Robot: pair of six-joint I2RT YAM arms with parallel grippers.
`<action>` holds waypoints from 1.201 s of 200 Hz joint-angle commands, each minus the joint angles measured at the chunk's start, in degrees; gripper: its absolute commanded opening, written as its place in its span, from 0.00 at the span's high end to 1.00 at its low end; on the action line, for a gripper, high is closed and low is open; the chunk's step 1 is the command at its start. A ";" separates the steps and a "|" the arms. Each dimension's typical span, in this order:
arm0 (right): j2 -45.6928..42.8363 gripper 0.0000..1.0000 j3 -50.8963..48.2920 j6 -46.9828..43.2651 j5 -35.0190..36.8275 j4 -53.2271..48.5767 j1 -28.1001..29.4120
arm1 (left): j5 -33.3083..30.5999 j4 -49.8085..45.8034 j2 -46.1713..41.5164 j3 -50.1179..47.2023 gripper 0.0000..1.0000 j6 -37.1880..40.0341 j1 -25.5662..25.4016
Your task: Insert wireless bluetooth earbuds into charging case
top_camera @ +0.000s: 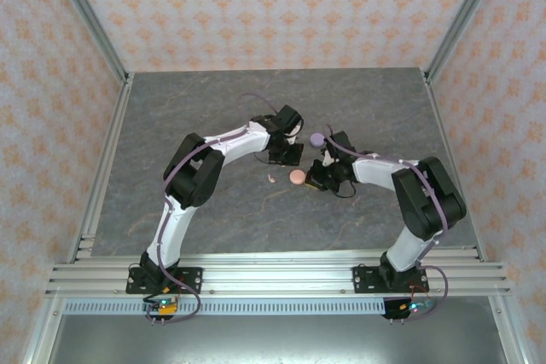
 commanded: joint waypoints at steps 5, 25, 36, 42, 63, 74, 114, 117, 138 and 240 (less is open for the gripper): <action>1.49 0.90 1.56 0.86 0.43 1.29 0.31 | -0.06 -2.20 -1.36 -0.27 1.00 1.63 -0.59; 2.12 0.90 2.34 0.90 0.98 1.20 0.27 | -0.20 -2.04 -2.60 -2.33 1.00 1.67 -0.89; 2.37 0.90 2.76 0.81 1.36 0.98 0.28 | -0.70 -1.73 -3.63 -3.68 1.00 1.57 -0.95; 2.48 0.90 3.01 0.88 1.67 0.82 0.31 | -1.01 -1.70 -4.26 -4.41 1.00 1.49 -1.03; 3.22 0.90 3.93 0.71 2.44 0.12 0.32 | -1.38 -1.33 -6.16 -6.81 1.00 1.38 -1.27; 3.53 0.90 4.41 0.62 2.69 -0.15 0.29 | -1.69 -1.33 -7.10 -7.74 1.00 1.38 -1.46; 4.58 0.90 6.09 -0.15 3.62 -1.65 0.33 | -2.42 -0.31 -9.67 -12.00 0.99 0.68 -2.08; 4.71 0.90 6.25 -0.23 3.66 -1.73 0.33 | -2.38 -0.33 -9.87 -12.28 0.98 0.65 -2.13; 4.81 0.90 6.76 -0.66 4.01 -2.40 0.33 | -2.69 0.33 -10.87 -14.29 0.98 -0.23 -2.31; -2.59 0.81 7.86 -6.11 8.18 -10.33 -0.61 | -2.57 6.49 -22.87 -23.33 0.74 -5.00 -0.10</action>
